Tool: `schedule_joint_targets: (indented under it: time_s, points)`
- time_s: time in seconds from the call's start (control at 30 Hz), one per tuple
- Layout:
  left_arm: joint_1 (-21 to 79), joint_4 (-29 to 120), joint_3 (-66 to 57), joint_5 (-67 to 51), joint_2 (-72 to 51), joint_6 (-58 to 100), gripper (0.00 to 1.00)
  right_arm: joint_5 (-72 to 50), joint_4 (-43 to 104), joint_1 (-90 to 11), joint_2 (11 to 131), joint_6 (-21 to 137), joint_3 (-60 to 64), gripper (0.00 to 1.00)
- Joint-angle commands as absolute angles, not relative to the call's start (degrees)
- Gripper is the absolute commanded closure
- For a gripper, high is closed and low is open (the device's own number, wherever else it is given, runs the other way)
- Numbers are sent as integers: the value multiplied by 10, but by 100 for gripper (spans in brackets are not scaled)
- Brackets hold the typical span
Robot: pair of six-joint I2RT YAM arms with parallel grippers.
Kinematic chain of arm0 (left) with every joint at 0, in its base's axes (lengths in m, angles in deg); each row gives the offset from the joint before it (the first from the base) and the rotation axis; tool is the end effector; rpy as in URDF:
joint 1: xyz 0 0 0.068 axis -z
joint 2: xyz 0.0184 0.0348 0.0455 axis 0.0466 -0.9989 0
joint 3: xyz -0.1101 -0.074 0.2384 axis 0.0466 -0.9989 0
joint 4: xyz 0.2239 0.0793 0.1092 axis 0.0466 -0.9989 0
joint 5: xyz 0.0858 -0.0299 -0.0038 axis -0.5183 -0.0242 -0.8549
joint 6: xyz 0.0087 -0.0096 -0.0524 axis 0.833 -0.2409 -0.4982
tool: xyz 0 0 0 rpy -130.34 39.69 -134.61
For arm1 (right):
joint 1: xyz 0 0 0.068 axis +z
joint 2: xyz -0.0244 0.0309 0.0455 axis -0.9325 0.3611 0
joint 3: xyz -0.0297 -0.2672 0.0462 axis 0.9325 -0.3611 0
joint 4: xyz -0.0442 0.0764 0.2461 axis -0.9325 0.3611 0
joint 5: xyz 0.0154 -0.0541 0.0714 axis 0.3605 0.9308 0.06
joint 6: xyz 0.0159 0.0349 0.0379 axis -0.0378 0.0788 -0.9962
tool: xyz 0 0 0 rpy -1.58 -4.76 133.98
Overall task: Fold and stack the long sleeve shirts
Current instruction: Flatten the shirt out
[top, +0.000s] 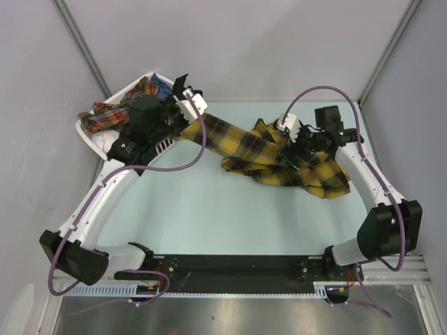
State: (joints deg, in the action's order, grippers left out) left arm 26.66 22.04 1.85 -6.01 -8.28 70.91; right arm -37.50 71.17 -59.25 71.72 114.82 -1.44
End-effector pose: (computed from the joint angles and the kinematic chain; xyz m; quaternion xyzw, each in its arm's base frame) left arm 0.2581 -0.1218 0.4193 0.4547 0.6527 0.0028 0.6060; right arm 0.2917 0.0694 0.3129 -0.5315 0.7347 0.1474 0.3950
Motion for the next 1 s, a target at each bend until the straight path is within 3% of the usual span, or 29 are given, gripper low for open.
schedule_joint_targets:
  time_s: [0.0, 0.27, 0.57, 0.67, 0.7, 0.77, 0.8, 0.83, 0.97]
  points:
    - [277, 343, 19, -84, -51, 764, 100, -429, 711, -575, 763, 1123, 65, 2]
    - [281, 366, 38, -87, -62, 789, 100, -439, 684, -563, 789, 1104, 99, 5]
    - [281, 373, 50, -90, -77, 788, 100, -460, 678, -562, 837, 1075, 168, 24]
    - [281, 373, 56, -93, -80, 785, 100, -458, 674, -558, 854, 1065, 184, 39]
    - [281, 369, 60, -96, -81, 782, 100, -455, 675, -557, 857, 1067, 188, 52]
    - [280, 365, 70, -102, -87, 777, 100, -448, 674, -556, 865, 1068, 191, 69]
    - [280, 361, 73, -106, -88, 772, 100, -444, 674, -556, 870, 1067, 193, 91]
    - [277, 356, 77, -107, -90, 758, 100, -438, 663, -556, 871, 1056, 195, 100]
    - [275, 280, 114, -58, -101, 720, 100, -393, 600, -571, 863, 986, 191, 100]
